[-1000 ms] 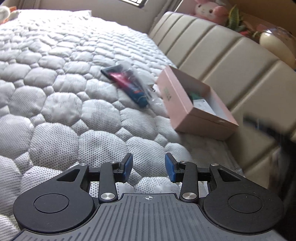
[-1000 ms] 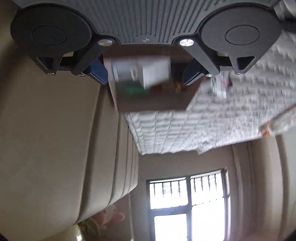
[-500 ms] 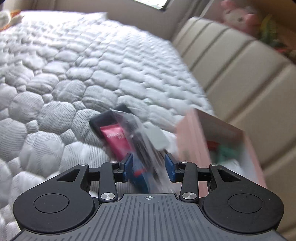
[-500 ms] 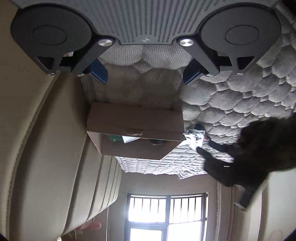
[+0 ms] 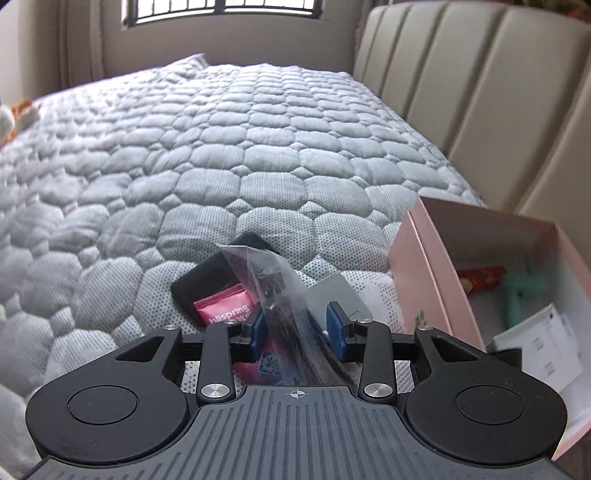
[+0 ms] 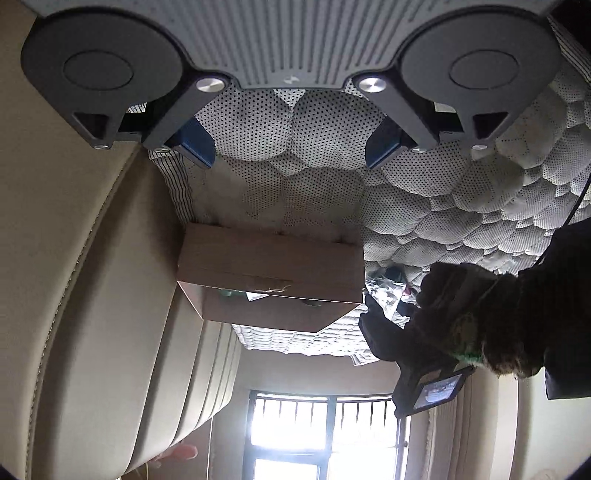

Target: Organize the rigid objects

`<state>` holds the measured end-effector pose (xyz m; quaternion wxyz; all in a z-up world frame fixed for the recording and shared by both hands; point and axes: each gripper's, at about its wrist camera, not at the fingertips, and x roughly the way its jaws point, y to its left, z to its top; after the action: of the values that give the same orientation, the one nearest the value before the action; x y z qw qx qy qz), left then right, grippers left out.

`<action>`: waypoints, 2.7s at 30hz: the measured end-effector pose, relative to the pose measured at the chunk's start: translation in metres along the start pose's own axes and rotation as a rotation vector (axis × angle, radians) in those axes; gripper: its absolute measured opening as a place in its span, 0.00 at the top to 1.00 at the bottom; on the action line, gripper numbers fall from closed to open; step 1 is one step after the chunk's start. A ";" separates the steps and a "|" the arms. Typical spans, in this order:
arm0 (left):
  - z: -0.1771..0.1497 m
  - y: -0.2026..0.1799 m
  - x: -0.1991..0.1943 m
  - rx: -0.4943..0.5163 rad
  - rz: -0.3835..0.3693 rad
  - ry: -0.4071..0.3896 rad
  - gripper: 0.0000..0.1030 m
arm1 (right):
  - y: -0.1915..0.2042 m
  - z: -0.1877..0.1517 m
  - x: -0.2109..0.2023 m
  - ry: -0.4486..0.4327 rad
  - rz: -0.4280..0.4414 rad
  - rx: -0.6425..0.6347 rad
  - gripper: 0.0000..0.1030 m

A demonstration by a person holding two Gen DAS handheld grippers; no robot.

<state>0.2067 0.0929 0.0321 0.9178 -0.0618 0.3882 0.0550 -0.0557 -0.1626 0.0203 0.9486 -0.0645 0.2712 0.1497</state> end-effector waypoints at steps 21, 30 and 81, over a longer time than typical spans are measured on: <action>-0.099 0.061 -0.110 0.043 -0.242 -0.018 0.87 | 0.027 0.008 0.000 -0.025 -0.007 -0.046 0.14; -0.125 0.114 -0.137 -0.003 -0.227 -0.007 0.87 | 0.070 0.053 0.020 -0.052 0.083 -0.147 0.14; -0.027 0.029 -0.013 0.032 -0.093 0.073 0.63 | 0.021 0.012 0.052 0.121 0.118 0.050 0.45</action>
<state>0.1747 0.1166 0.0207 0.9054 -0.0670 0.4192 0.0039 -0.0139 -0.1275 0.0020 0.9213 -0.0336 0.3352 0.1945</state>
